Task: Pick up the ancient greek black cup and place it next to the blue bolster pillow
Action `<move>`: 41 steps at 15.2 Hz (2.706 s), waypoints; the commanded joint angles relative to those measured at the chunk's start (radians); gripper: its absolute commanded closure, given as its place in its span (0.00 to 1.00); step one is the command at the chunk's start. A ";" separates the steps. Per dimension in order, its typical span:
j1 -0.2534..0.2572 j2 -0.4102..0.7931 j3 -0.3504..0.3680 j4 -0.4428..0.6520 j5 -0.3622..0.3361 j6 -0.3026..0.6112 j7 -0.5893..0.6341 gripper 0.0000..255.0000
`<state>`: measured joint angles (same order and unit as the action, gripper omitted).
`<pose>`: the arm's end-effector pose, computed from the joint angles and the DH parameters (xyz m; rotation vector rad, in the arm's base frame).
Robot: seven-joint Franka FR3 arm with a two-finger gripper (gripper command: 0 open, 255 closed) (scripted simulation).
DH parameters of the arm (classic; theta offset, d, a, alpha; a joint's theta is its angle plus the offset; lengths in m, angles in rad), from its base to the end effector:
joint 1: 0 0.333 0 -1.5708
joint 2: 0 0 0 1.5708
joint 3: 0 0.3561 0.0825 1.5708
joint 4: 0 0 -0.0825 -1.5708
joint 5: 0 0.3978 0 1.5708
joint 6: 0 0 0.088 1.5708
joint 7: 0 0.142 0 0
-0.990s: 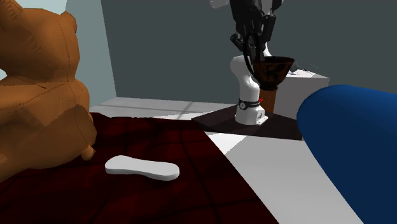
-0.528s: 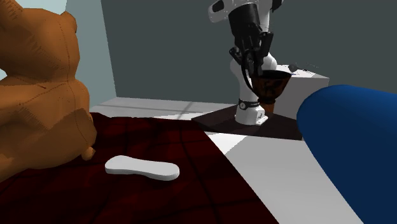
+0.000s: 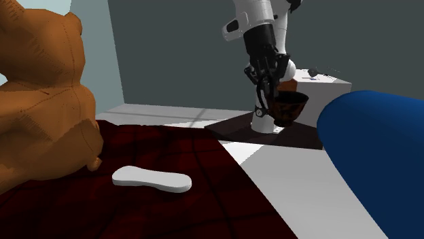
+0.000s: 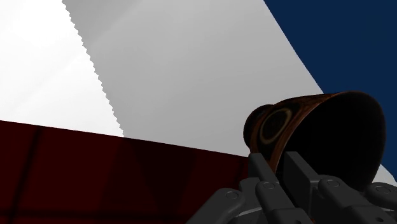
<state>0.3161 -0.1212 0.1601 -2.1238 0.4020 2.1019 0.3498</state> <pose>0.4642 0.2761 0.4765 -2.7919 0.0868 0.0636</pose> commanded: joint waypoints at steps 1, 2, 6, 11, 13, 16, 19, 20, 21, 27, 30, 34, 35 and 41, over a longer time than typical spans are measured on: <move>0.002 0.005 0.001 -0.023 0.006 0.028 -0.010 1.00; 0.002 0.009 0.002 -0.032 0.008 0.040 -0.014 1.00; 0.005 0.028 0.005 -0.065 0.019 0.090 -0.032 1.00; 0.009 0.057 0.008 -0.102 0.034 0.153 -0.057 1.00; 0.010 0.070 0.009 -0.115 0.040 0.178 -0.067 1.00; 0.013 0.092 0.011 -0.133 0.050 0.216 -0.082 1.00; 0.015 0.115 0.013 -0.149 0.061 0.253 -0.099 1.00; 0.016 0.123 0.014 -0.154 0.065 0.266 -0.104 1.00; 0.016 0.131 0.015 -0.158 0.069 0.278 -0.110 1.00; 0.020 0.176 0.019 -0.179 0.091 0.341 -0.141 1.00; 0.020 0.177 0.019 -0.179 0.091 0.341 -0.141 1.00; 0.020 0.177 0.019 -0.179 0.091 0.341 -0.141 0.00; 0.020 0.177 0.019 -0.179 0.091 0.341 -0.141 0.00; 0.008 0.125 0.007 -0.170 0.074 0.277 -0.130 0.00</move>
<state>0.3280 0.0249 0.1713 -2.2983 0.4833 2.4060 0.2129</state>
